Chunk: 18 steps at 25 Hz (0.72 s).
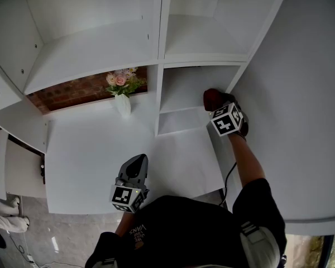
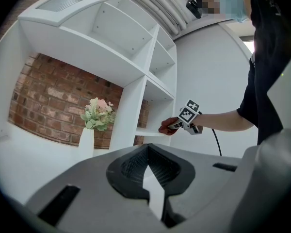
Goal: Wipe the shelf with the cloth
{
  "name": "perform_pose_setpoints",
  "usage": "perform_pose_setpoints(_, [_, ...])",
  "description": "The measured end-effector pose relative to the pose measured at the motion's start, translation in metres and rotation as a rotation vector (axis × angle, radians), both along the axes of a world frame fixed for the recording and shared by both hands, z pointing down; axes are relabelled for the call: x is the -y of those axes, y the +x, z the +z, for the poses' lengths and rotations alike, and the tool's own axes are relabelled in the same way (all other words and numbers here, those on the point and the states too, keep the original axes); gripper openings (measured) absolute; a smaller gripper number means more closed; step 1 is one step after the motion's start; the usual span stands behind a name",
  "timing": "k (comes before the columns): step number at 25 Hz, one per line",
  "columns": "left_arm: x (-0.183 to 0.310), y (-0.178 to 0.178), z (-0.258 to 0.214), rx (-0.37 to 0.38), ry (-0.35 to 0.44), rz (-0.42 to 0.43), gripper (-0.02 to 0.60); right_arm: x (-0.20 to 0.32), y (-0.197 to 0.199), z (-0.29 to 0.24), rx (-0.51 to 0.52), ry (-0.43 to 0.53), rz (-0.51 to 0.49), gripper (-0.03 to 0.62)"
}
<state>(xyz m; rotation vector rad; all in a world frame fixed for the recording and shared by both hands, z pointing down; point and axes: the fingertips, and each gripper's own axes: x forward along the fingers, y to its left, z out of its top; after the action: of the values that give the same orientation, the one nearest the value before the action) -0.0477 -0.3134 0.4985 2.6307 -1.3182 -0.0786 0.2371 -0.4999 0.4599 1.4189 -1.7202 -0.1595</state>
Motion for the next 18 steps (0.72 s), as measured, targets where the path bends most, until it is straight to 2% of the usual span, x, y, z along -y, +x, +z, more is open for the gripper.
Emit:
perform_pose_setpoints(3, [0.0, 0.005, -0.002, -0.001, 0.003, 0.009, 0.007, -0.001, -0.003, -0.002, 0.024, 0.016, -0.006, 0.098])
perform_pose_setpoints(7, [-0.001, 0.004, -0.003, 0.005, 0.001, 0.004, 0.007, -0.009, -0.011, -0.014, 0.11, 0.074, -0.017, 0.098])
perform_pose_setpoints(13, [-0.001, 0.0, -0.007, 0.02, 0.009, -0.022, 0.007, -0.034, -0.031, -0.029, 0.439, 0.175, -0.074, 0.098])
perform_pose_setpoints(18, [0.001, -0.008, -0.015, 0.042, 0.028, -0.065, 0.007, -0.063, -0.049, -0.025, 0.586, 0.204, -0.116, 0.098])
